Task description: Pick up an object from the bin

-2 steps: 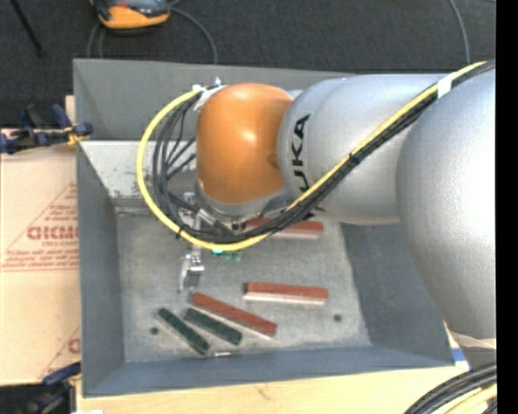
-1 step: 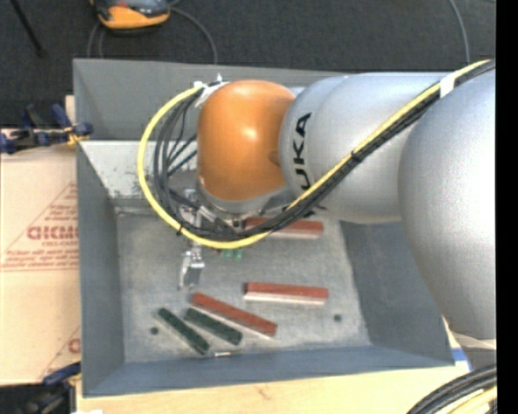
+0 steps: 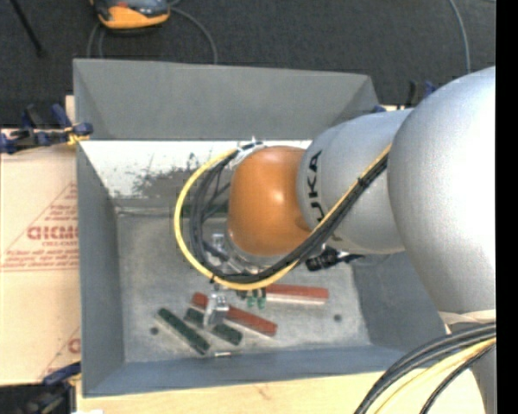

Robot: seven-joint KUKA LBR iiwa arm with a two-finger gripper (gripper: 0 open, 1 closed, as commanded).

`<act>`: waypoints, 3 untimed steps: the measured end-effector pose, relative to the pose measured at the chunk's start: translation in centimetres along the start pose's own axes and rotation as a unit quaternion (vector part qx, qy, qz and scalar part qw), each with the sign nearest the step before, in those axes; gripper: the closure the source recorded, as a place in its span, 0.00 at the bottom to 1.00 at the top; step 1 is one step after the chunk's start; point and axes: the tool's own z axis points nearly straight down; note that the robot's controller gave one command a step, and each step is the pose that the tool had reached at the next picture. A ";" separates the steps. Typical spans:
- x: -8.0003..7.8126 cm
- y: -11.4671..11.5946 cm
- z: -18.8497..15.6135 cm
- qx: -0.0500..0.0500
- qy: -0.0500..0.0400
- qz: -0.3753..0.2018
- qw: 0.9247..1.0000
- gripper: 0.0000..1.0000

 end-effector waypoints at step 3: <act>1.8 -2.9 2.0 0.000 0.000 0.164 0.986 0.00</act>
Offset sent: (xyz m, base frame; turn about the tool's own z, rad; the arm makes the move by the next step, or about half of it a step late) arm -0.0162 -0.0255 0.0157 0.0901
